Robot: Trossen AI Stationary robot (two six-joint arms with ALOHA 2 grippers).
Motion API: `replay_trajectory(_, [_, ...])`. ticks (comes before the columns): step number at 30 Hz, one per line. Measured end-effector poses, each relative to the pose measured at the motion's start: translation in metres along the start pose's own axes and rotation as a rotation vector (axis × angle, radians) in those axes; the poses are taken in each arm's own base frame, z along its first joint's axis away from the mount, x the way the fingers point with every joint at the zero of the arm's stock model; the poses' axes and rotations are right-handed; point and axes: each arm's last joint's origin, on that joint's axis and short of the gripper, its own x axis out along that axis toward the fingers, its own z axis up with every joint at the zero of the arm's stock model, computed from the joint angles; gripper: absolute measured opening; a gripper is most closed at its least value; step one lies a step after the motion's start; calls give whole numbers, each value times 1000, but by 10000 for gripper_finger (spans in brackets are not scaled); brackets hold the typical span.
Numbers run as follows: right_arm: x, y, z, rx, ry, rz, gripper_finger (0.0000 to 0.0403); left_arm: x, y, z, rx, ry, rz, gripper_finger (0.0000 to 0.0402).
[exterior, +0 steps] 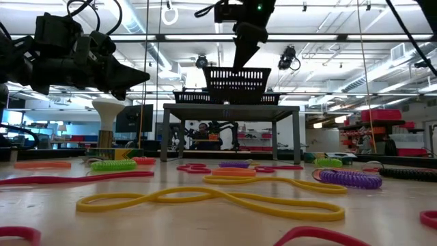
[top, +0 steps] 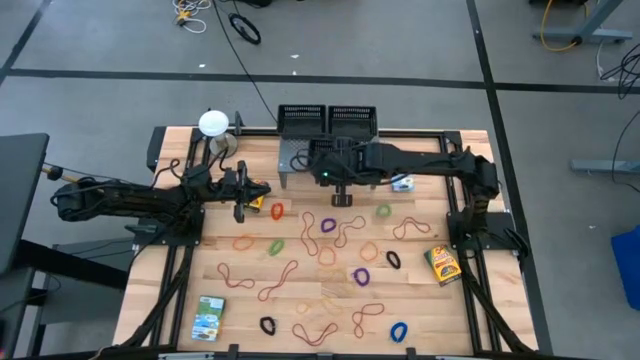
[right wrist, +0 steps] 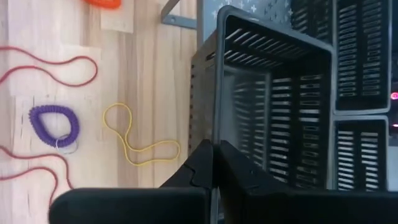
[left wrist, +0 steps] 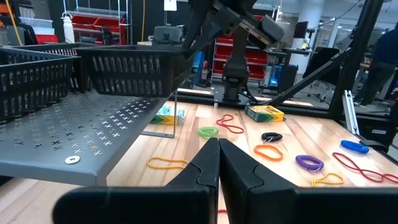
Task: Pick & Place Office Desk Supplies
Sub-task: Put the black basket on the shelf
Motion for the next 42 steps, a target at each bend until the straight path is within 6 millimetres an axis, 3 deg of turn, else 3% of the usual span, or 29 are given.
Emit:
replay_trajectory(11, [14, -10, 0, -9, 2, 29, 11, 0, 0, 0, 0, 0, 0, 9])
replay_trajectory(42, [18, -19, -2, 17, -4, 23, 27, 0, 0, 0, 0, 0, 0, 9])
